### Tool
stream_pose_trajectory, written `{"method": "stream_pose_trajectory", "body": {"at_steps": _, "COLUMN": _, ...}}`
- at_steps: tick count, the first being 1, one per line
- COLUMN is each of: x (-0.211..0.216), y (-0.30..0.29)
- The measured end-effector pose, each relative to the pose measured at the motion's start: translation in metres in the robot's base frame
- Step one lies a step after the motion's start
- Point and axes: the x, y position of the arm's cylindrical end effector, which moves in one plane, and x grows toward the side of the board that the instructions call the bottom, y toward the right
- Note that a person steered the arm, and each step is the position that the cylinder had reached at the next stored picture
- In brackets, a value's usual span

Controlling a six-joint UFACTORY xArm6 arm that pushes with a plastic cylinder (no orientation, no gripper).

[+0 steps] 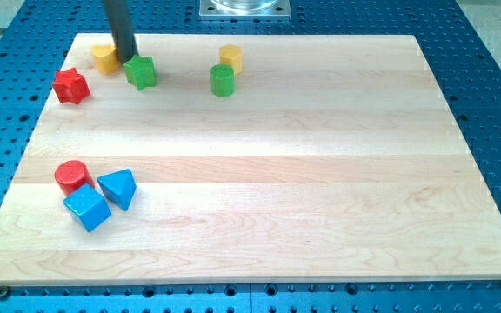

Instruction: Push the yellow heart into the green circle

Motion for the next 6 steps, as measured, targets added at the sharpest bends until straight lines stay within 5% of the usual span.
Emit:
{"method": "stream_pose_trajectory", "body": {"at_steps": 2, "x": 0.062, "y": 0.078}}
{"method": "stream_pose_trajectory", "body": {"at_steps": 4, "x": 0.042, "y": -0.063}}
{"method": "stream_pose_trajectory", "body": {"at_steps": 6, "x": -0.007, "y": -0.074}}
